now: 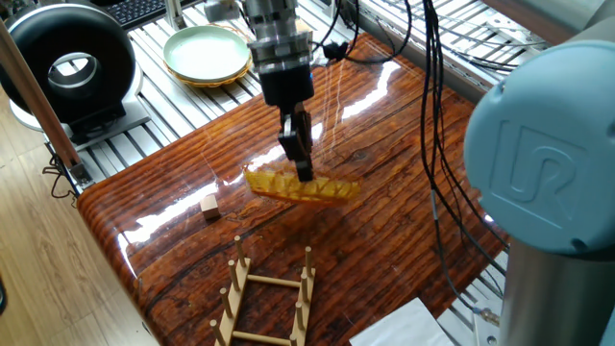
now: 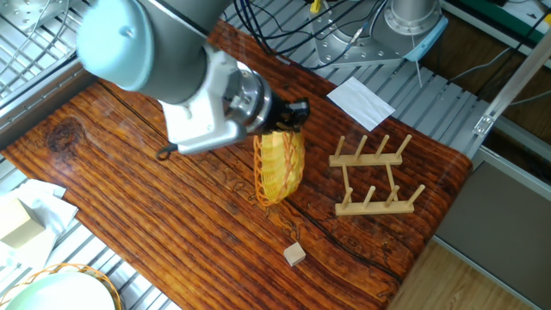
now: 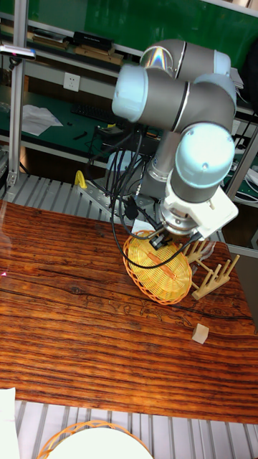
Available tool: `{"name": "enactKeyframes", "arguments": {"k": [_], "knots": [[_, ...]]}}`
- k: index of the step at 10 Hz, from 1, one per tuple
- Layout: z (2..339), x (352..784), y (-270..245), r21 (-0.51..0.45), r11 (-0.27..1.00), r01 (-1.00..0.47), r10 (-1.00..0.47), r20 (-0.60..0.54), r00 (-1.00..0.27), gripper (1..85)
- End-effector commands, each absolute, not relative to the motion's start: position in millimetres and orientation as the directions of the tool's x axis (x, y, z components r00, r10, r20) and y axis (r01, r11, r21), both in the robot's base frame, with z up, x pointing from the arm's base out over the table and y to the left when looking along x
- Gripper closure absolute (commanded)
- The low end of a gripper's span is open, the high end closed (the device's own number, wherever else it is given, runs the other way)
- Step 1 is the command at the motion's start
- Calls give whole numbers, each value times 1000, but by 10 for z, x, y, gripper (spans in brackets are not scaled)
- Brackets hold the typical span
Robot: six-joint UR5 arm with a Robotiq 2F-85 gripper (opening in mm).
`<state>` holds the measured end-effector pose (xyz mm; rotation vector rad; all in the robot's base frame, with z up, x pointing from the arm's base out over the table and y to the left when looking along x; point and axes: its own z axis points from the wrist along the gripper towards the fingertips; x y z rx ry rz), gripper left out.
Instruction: Put the dish on the dish rack
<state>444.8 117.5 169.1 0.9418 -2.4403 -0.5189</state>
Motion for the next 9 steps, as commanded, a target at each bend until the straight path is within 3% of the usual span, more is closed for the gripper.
{"name": "enactKeyframes", "arguments": {"k": [1,5,9], "knots": [[1902,4526,1105,511,681,-524,-709,280,-648,847],[2000,4554,1226,557,686,-467,-679,261,-686,847],[2274,4525,1597,689,649,-323,-621,235,-748,847]]}}
